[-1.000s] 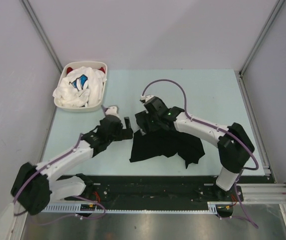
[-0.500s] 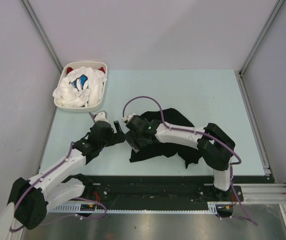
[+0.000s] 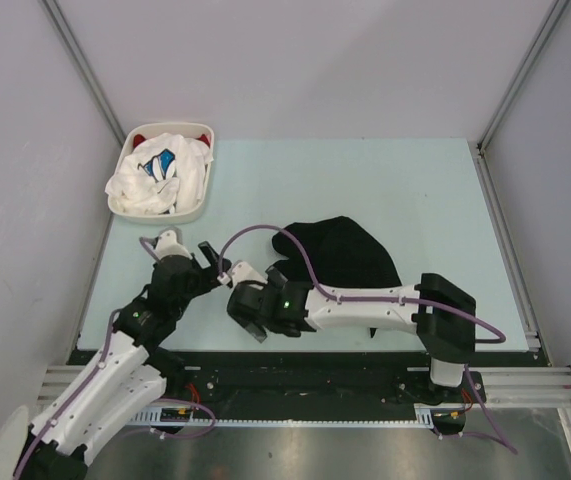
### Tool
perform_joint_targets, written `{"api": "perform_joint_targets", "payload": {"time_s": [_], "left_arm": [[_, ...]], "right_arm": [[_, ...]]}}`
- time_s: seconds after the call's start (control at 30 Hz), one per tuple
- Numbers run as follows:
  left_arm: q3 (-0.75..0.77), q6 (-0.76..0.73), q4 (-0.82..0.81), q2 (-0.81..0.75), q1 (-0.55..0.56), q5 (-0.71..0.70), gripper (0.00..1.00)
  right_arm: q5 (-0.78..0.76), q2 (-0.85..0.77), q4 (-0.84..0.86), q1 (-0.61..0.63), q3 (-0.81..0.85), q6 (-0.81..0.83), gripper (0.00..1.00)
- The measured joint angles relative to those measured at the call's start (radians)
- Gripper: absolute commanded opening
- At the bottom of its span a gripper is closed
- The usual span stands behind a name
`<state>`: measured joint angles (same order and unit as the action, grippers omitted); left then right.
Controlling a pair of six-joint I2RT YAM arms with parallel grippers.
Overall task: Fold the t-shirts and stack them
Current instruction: Flatten the tshirt out
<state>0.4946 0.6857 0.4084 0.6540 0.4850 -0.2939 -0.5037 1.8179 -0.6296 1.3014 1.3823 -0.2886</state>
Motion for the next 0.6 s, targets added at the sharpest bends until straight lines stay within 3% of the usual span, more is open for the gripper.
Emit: {"api": "perform_joint_targets", "payload": {"time_s": [0.17,0.6], "left_arm": [[0.007,0.029,0.022,-0.105,-0.009,-0.044,1.0],[0.022,0.031,0.063,-0.086,-0.055,-0.085,1.0]], "right_arm": [[0.087,-0.015,0.021,0.076,0.0,-0.018,0.97],[0.156,0.043,0.178,0.017,-0.067,-0.025,0.95]]}}
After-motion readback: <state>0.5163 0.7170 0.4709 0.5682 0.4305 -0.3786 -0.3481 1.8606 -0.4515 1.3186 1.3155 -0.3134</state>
